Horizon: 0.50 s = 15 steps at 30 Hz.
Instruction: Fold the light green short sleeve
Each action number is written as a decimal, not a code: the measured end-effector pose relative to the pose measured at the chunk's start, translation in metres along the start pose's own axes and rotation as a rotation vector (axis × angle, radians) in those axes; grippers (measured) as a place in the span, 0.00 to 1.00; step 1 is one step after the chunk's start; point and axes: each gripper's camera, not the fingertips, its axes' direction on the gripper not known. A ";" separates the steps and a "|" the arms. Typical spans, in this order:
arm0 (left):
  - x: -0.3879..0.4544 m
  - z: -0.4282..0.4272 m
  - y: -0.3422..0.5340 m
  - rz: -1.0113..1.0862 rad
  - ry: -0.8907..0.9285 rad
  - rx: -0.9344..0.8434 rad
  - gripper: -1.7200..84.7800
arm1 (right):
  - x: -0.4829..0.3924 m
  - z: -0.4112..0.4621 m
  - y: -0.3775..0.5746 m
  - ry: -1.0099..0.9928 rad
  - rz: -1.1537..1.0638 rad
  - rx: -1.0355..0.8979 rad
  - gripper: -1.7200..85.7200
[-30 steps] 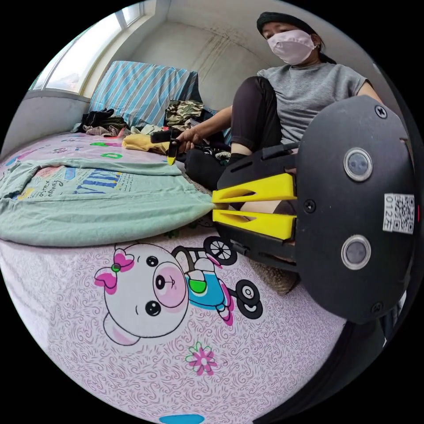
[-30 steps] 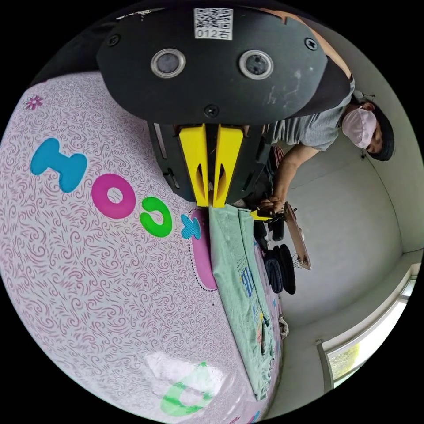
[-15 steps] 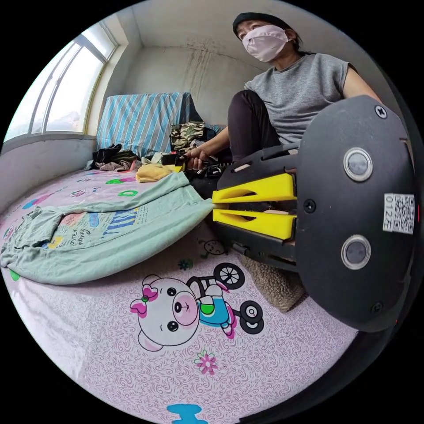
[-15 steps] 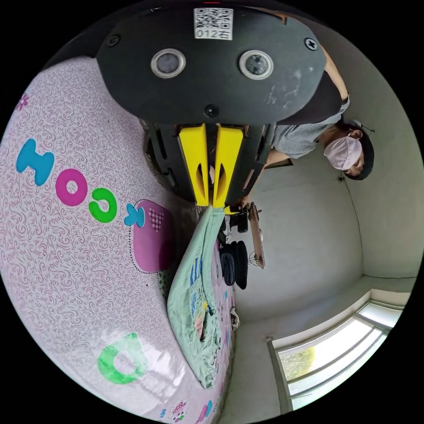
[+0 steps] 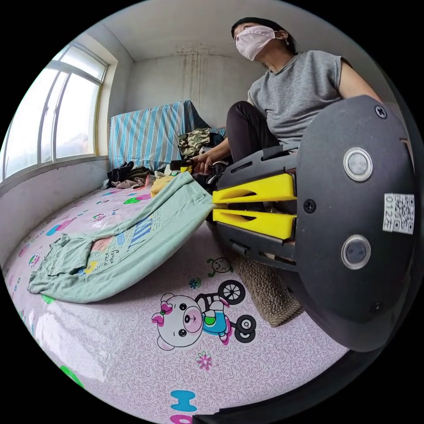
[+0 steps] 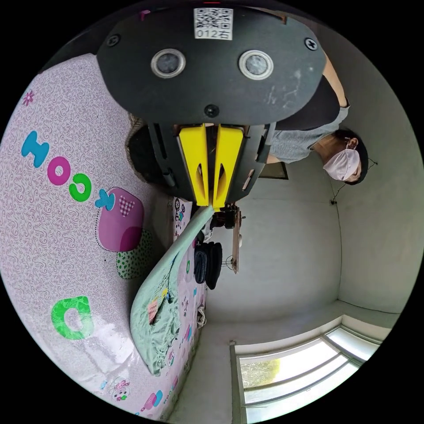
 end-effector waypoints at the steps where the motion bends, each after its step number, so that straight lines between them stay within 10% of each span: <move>1: 0.003 0.000 0.004 0.006 -0.003 0.003 0.03 | -0.004 0.009 0.011 -0.002 -0.018 0.001 0.02; 15: 0.081 -0.017 0.137 0.161 0.011 0.095 0.03 | -0.069 0.105 0.145 -0.018 -0.228 -0.059 0.02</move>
